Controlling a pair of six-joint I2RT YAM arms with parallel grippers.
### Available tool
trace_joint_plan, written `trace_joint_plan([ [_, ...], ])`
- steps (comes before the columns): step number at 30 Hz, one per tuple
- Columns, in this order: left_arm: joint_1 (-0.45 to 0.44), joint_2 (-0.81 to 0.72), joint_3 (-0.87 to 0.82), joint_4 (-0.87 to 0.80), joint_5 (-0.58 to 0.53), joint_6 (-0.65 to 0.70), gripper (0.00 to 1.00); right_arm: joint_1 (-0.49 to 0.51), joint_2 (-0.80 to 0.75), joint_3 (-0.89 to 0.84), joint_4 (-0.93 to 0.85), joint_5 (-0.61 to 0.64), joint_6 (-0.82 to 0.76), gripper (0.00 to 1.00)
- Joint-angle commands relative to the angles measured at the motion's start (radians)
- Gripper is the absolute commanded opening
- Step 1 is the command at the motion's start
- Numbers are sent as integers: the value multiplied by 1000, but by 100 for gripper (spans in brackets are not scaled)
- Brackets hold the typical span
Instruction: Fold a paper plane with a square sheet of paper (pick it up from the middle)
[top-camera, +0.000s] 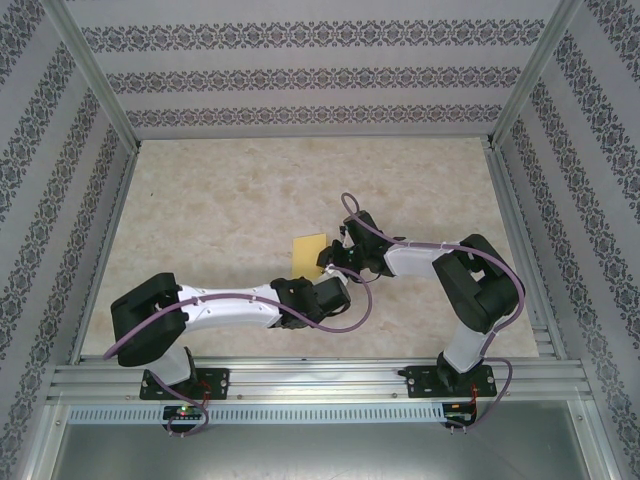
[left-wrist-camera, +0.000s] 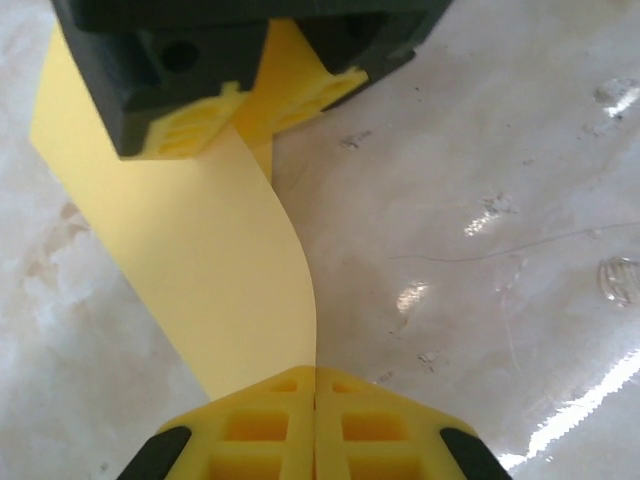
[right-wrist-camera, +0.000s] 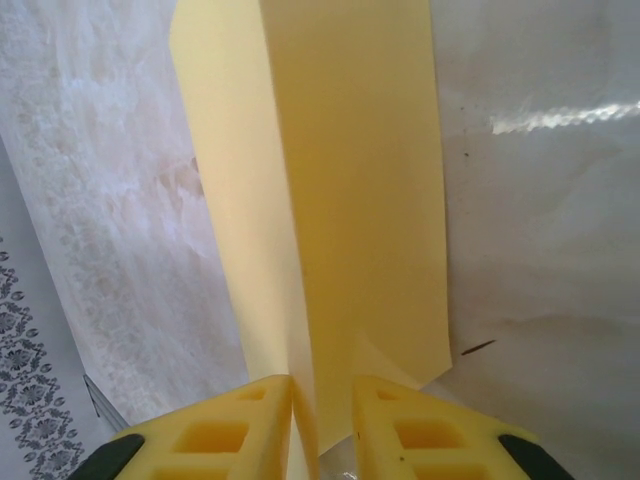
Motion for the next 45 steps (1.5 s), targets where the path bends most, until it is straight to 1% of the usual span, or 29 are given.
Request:
trace_joint_plan([
  [1, 33, -33, -13, 47, 91, 25, 5, -10, 3, 8, -15, 6, -26, 25],
  [4, 96, -61, -34, 80, 228, 34, 3, -10, -11, 10, -33, 12, -40, 26],
  [9, 227, -105, -78, 152, 500, 34, 2, -23, -74, 12, -108, 65, -88, 31],
  [12, 292, -109, -87, 165, 611, 39, 2, -37, -120, 7, -136, 103, -108, 33],
  [14, 319, -105, -90, 169, 657, 41, 2, -41, -138, 8, -138, 112, -117, 32],
  [17, 341, -101, -93, 174, 678, 43, 2, -41, -133, 35, -135, 96, -139, 26],
  [19, 356, -99, -97, 180, 706, 42, 2, -39, -106, 68, -145, 75, -153, 19],
  [23, 388, -98, -101, 185, 738, 41, 2, -29, -28, 141, -166, 44, -182, 13],
  [28, 417, -97, -103, 183, 772, 50, 3, -23, 75, 242, -212, 22, -225, 12],
  [34, 435, -89, -101, 178, 784, 56, 3, -19, 178, 351, -323, 56, -296, 12],
  [39, 458, -78, -92, 174, 798, 62, 4, -13, 238, 396, -382, 82, -345, 12],
  [45, 492, -51, -83, 162, 812, 73, 4, -12, 266, 406, -400, 101, -365, 13],
])
